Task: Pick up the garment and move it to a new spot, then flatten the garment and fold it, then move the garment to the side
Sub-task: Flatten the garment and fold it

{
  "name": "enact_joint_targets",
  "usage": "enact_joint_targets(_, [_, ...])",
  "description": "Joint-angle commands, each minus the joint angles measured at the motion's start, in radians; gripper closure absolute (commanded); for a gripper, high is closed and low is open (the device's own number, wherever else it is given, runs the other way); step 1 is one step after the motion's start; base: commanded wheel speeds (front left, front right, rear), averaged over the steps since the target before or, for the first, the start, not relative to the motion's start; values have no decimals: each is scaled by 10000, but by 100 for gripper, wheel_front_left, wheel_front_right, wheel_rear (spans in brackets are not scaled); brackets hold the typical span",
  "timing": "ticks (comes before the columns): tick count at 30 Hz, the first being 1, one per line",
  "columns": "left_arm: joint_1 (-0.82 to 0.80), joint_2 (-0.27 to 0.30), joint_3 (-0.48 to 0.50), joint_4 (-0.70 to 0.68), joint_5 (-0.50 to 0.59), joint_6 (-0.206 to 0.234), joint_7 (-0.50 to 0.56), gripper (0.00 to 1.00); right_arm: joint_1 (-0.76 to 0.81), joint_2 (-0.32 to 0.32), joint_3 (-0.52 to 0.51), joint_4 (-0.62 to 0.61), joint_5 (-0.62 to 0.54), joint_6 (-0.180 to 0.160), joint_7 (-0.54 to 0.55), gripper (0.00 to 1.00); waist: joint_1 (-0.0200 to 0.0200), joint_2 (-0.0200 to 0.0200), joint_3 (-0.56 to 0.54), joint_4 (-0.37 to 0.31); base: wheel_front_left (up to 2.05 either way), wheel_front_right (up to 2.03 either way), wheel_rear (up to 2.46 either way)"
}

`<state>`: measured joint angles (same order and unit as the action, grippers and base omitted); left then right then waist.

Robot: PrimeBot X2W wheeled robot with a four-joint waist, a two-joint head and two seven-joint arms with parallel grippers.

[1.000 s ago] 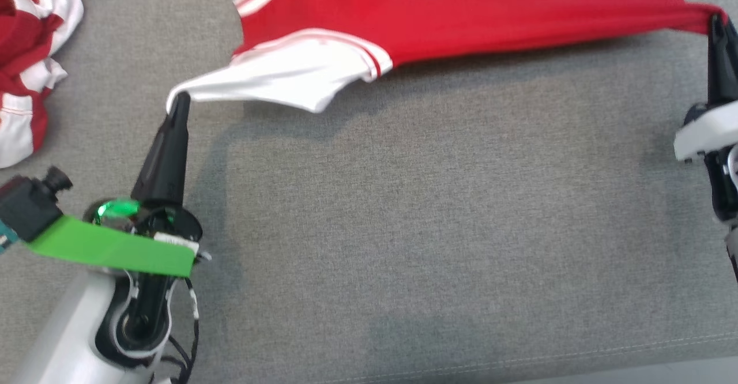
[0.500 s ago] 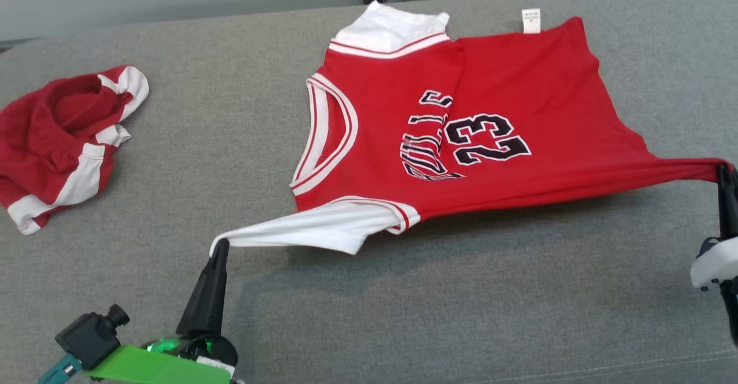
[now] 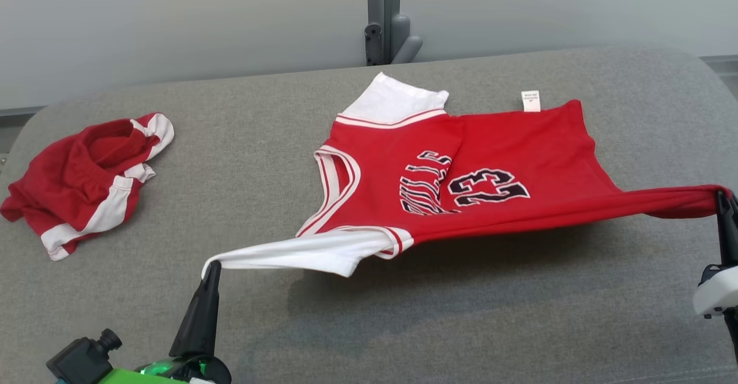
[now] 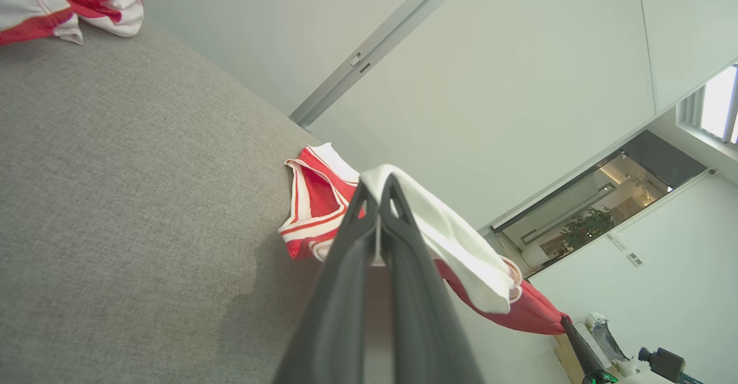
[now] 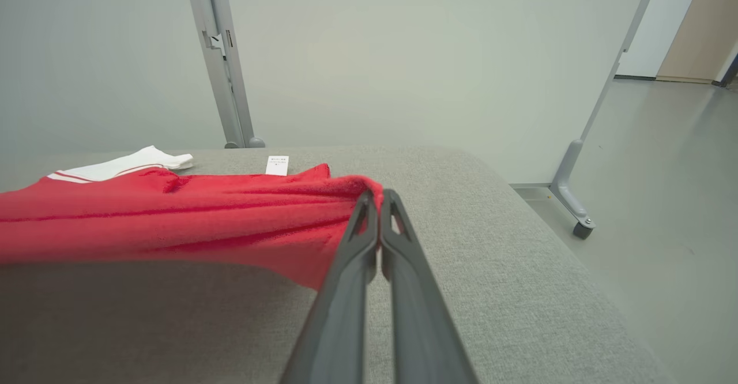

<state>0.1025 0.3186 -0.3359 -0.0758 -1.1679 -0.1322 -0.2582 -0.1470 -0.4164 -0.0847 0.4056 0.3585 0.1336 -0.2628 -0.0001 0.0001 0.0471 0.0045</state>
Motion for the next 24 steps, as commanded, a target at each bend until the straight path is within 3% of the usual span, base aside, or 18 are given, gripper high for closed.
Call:
enact_joint_targets(1, [134,82,164,-73,66,34,-114,100,113,-178,-67,-72,80,-52,-19,100,1,-1,-261,-52,0,0,0])
enact_joint_targets(9, [-1386,739,153,-959,-190,30,448,100,-830,-949,417,-1616,445,-48,305,100,1,-1,-578,-106,0,0,0])
enact_joint_targets(12, [-3424,1483,378,-899,164,522,1548,100,-2325,-1330,877,-2052,1108,-46,1471,100,1,-1,-759,-218,0,0,0])
enact_joint_targets(17, [-6260,1513,353,-464,40,1459,3022,100,-4674,-1359,1727,-1789,2108,-39,3171,100,1,-1,-1008,-372,0,0,0])
enact_joint_targets(24, [-9226,1075,210,464,-363,1852,4235,100,-6822,-1923,2696,-1619,2230,-37,3938,100,1,-1,-1034,-310,0,0,0])
